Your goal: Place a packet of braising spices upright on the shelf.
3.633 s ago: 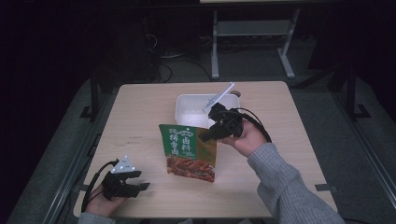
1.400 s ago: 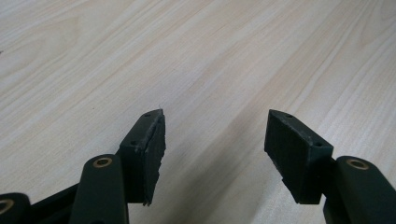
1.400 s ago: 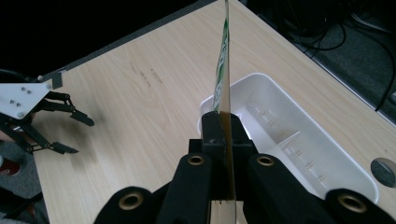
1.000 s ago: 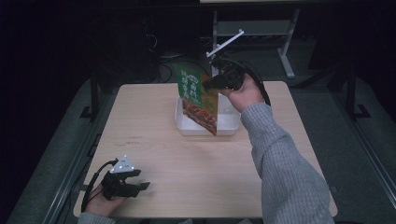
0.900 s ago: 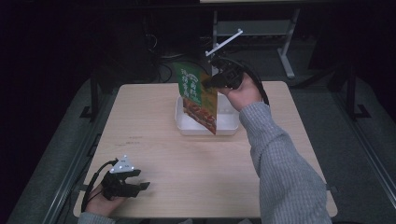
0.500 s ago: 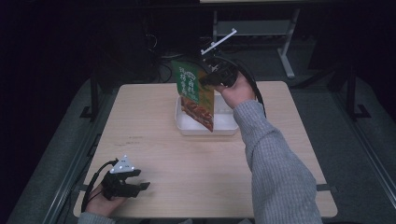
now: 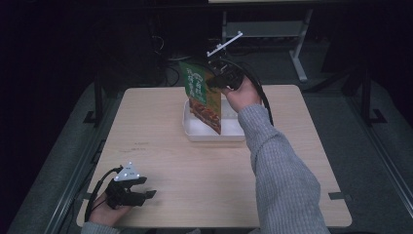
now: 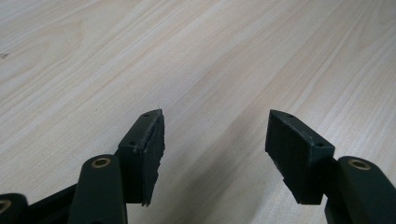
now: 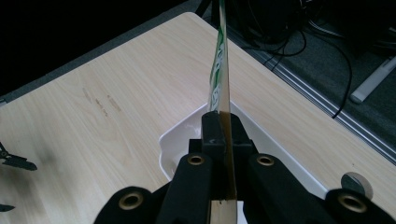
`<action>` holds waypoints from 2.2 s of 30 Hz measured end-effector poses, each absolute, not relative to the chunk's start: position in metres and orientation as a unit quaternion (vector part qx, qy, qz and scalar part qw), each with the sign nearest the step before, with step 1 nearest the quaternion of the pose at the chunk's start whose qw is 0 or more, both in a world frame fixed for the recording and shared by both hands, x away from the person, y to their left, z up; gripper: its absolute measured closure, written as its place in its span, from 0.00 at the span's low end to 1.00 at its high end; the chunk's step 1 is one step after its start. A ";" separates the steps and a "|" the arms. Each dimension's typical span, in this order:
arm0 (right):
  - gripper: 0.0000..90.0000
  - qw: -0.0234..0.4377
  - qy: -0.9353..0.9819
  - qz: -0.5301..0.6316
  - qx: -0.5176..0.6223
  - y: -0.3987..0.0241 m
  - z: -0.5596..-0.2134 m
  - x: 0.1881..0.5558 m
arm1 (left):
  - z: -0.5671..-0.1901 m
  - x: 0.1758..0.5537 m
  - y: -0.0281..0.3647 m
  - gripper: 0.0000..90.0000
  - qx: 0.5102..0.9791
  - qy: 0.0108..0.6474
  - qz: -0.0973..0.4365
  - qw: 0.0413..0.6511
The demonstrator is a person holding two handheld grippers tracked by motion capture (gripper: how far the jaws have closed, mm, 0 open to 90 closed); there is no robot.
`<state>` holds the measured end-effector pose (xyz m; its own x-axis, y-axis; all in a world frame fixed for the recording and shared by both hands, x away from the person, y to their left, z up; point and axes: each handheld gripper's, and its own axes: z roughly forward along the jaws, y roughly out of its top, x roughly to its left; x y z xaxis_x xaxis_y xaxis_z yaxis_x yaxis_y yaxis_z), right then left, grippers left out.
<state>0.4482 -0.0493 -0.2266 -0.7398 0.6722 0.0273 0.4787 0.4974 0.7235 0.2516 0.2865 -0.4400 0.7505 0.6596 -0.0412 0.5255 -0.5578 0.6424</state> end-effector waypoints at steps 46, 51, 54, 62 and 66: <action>1.00 0.135 0.835 0.389 0.364 -0.037 -0.254 0.472 | -0.440 0.251 0.288 0.41 0.874 0.341 0.101 0.331; 1.00 0.132 0.837 0.387 0.364 -0.035 -0.258 0.473 | -0.440 0.251 0.287 0.41 0.874 0.341 0.101 0.333; 1.00 0.128 0.837 0.388 0.364 -0.033 -0.262 0.473 | -0.440 0.251 0.287 0.41 0.873 0.341 0.101 0.333; 1.00 0.114 0.839 0.386 0.366 -0.034 -0.274 0.473 | -0.440 0.251 0.287 0.41 0.873 0.341 0.100 0.333; 0.99 0.104 0.837 0.387 0.372 -0.037 -0.281 0.473 | -0.440 0.251 0.287 0.41 0.872 0.342 0.101 0.334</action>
